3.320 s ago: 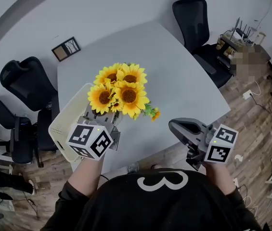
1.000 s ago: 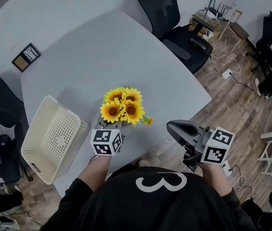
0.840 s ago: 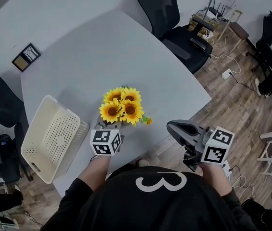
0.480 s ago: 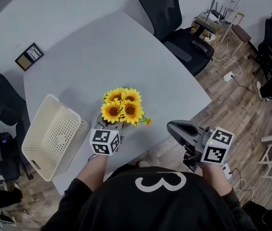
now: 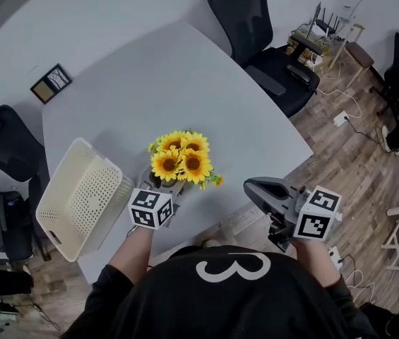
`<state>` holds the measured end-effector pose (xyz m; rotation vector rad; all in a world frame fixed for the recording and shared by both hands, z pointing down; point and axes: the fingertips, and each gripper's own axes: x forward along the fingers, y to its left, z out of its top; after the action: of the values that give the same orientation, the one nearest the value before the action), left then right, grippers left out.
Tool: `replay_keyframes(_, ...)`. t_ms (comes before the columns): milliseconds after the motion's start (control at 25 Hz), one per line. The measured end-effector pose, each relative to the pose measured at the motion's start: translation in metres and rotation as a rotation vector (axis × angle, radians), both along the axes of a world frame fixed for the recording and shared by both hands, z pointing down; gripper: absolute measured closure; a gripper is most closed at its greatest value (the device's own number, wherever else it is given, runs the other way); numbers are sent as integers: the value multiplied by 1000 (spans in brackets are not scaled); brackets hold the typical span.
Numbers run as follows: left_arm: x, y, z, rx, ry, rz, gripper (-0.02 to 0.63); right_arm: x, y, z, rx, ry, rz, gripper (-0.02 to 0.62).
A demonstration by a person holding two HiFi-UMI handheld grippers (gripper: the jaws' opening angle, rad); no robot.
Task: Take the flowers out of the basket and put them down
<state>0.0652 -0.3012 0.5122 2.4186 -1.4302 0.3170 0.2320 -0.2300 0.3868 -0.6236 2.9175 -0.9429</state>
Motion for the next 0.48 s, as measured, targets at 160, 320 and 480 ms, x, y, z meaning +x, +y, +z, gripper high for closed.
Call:
replay_keyframes(160,-2,8,-2,-21,-16,30,267,-7,-2,-1,-1,-3,-18,589)
replay_keyframes(320,-9,20,2,-50,-11,34,259,-19,-4,1,-7,-8,-40,589)
replay_keyframes(480,-22,36,-4,-68,15,12,259,-33,3,-1,10,5,-69,589)
